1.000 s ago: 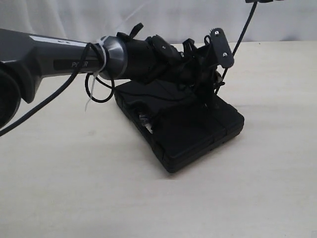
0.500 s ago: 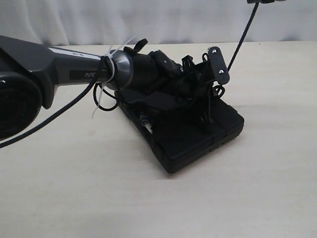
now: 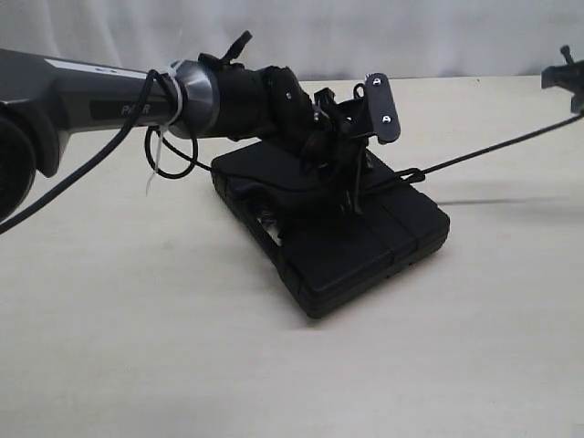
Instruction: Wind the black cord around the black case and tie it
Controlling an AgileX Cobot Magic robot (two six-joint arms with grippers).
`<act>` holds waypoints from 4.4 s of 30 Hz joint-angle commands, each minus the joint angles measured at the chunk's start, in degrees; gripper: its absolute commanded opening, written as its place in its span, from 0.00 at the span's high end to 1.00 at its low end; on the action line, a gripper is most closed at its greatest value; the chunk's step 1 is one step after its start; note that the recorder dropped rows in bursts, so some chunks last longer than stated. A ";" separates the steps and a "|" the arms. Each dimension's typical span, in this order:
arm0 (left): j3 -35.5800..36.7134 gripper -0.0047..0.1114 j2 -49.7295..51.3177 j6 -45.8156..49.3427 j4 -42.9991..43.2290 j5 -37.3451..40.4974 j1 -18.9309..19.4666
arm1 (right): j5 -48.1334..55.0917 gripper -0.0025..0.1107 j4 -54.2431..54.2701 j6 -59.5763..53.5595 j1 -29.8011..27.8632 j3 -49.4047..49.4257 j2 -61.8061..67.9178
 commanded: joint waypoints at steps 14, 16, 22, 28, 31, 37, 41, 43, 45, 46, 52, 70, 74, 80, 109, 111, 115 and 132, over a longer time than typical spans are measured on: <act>0.12 0.96 -1.03 -0.65 8.18 12.53 0.69 | -1.04 0.94 1.40 1.23 -8.75 0.79 4.52; 0.12 0.96 -1.14 -0.65 9.52 13.82 0.69 | -0.92 0.94 2.35 0.71 -8.75 0.79 4.52; 0.12 0.96 -5.23 -0.96 4.94 8.46 0.69 | -0.81 0.94 3.68 -0.16 -8.75 0.79 4.52; 0.12 0.96 -7.45 22.93 -22.42 14.83 -2.43 | -1.04 0.94 7.72 -0.76 -8.75 0.79 4.52; 0.12 0.96 -6.43 23.34 -20.34 18.67 -4.23 | -1.47 0.93 10.08 -3.86 -8.75 0.79 4.52; 0.12 0.96 -6.15 16.77 -10.91 21.45 -4.25 | 0.91 0.58 14.23 -4.12 -8.40 -2.01 4.52; 0.12 0.96 -6.15 9.76 -3.38 21.57 -3.18 | 6.78 0.45 14.35 -4.12 -6.65 -6.51 3.39; 0.12 0.96 -6.15 6.44 -0.11 21.58 -2.20 | 8.95 0.45 14.35 -4.12 -5.05 -8.00 2.17; 0.12 0.96 -6.15 3.10 2.88 20.61 -0.85 | 9.85 0.45 14.35 -4.98 -3.14 -8.21 0.88; 0.12 0.96 -6.15 0.43 4.34 19.45 -0.03 | 10.72 0.47 14.35 -5.62 -1.91 -8.21 0.35; 0.12 0.96 -6.15 -13.03 6.42 16.98 6.19 | 18.85 0.81 12.57 -10.93 5.76 -7.61 -0.07; 15.81 0.96 -17.62 -21.02 1.87 6.61 16.05 | 7.86 0.94 4.42 -12.92 12.35 12.12 -1.14; 19.76 0.96 -21.56 -21.02 1.87 3.55 16.05 | 7.07 0.94 3.86 -12.81 14.35 12.46 0.89; 23.93 0.96 -25.03 -21.02 1.87 0.04 16.05 | 7.40 0.94 3.86 -14.26 20.71 12.46 2.86; 24.81 0.96 -25.50 -12.47 1.64 8.41 16.05 | 23.51 0.66 -7.30 -10.36 37.27 0.17 -2.40; 24.81 0.96 -25.50 -12.47 1.50 8.41 16.05 | 23.22 0.62 -11.59 -5.77 37.27 0.17 -2.74; 24.81 0.96 -25.40 -12.47 1.50 8.39 16.05 | 26.67 0.56 -8.47 -12.16 37.27 0.27 -2.33; 24.81 0.96 -25.40 -12.47 1.50 8.63 16.05 | 15.61 0.55 -9.63 -15.02 37.27 4.14 4.12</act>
